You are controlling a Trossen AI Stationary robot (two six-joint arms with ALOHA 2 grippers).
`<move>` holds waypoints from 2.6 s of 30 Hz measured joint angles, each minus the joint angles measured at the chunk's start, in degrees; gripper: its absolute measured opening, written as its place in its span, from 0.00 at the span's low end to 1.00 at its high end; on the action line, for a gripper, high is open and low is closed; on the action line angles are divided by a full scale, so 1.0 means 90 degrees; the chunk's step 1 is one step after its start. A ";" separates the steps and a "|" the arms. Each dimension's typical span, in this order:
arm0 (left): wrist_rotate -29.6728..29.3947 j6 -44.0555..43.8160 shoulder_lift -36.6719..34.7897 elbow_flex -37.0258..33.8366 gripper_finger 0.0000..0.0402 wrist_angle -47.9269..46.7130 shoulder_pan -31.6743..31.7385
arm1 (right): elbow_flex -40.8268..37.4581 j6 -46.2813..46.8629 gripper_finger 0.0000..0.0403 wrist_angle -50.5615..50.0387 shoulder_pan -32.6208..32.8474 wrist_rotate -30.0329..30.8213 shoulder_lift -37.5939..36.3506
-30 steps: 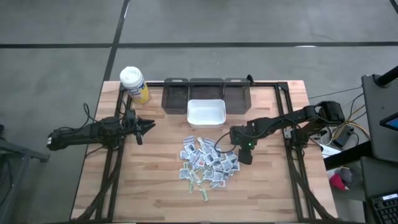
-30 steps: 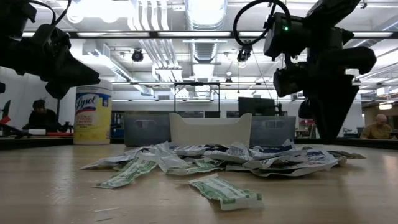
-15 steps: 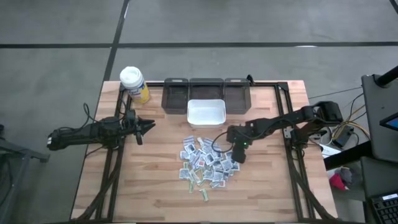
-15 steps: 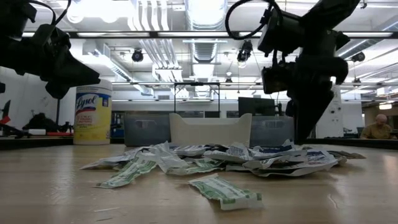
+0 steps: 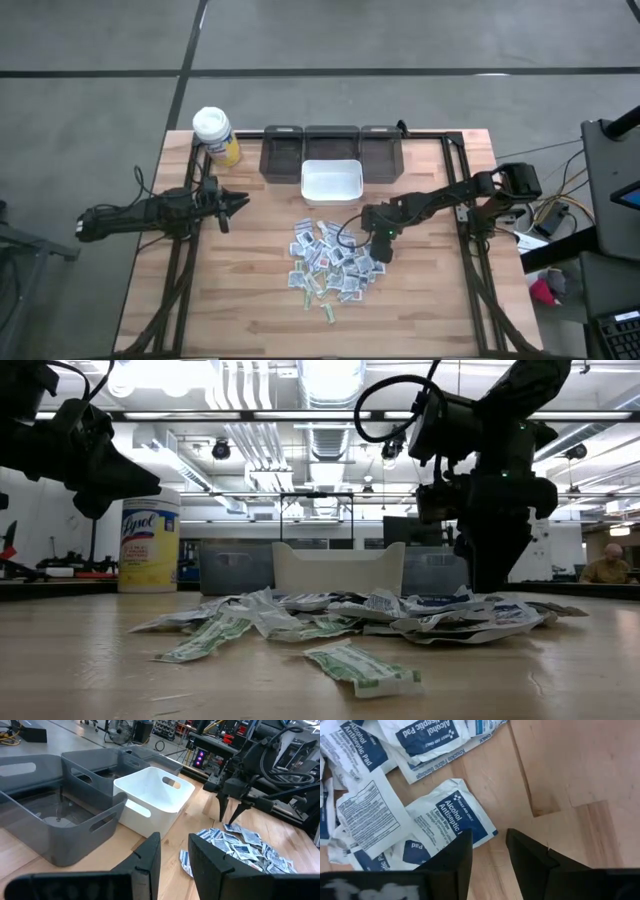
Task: Pick & Place First Aid Supplies
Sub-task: Put the blue alcohol pad into the right black bin
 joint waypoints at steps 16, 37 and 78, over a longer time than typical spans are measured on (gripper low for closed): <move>0.0000 0.0000 0.0000 0.0000 0.23 0.0000 0.0000 | 0.0025 0.0002 0.07 -0.0110 0.0004 0.0492 0.0021; 0.0000 0.0003 0.0000 0.0002 0.23 0.0007 0.0000 | 0.0758 -0.0482 0.02 -0.0447 -0.0077 0.0163 -0.1389; 0.0000 0.0003 0.0000 0.0002 0.23 0.0005 0.0001 | 0.1331 -0.0646 0.02 0.1276 -0.0773 -0.0070 -0.2154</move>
